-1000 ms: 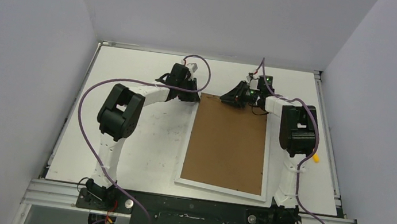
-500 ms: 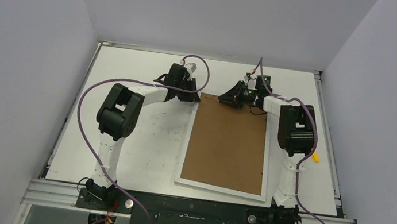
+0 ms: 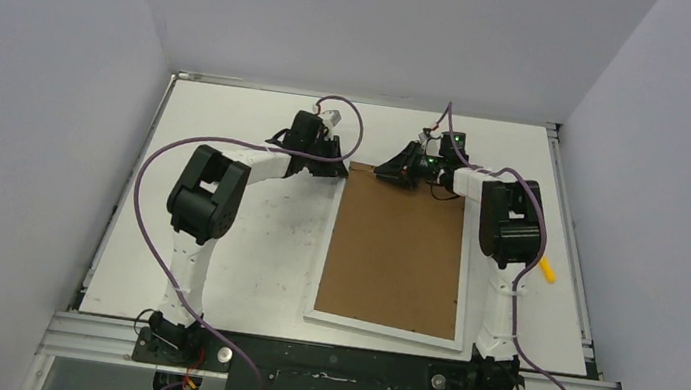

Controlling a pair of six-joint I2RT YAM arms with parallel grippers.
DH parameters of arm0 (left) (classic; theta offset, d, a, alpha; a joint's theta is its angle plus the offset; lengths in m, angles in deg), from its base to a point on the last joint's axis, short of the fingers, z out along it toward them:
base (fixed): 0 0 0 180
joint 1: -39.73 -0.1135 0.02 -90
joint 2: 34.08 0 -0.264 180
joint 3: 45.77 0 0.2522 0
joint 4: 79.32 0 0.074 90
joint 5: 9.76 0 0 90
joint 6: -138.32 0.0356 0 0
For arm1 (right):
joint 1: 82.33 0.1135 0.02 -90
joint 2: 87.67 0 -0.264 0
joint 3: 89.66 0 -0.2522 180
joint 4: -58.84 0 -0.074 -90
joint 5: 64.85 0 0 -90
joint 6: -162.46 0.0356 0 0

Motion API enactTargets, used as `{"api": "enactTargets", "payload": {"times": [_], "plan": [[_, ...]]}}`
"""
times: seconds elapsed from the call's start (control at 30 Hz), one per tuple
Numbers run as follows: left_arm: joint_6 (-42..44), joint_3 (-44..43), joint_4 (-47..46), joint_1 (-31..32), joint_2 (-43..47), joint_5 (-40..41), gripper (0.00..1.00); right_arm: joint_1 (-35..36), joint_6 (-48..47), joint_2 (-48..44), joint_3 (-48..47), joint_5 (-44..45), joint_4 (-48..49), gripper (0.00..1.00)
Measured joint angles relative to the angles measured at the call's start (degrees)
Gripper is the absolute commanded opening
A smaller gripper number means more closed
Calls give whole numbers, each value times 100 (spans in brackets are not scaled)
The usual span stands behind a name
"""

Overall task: Take the photo out of the frame
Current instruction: Release the photo frame item from the photo frame.

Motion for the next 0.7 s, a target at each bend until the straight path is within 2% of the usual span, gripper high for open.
{"api": "enactTargets", "payload": {"times": [0.7], "plan": [[11,2,0,-4,0,-7,10,-48,136,96,33,-81,229,5]]}}
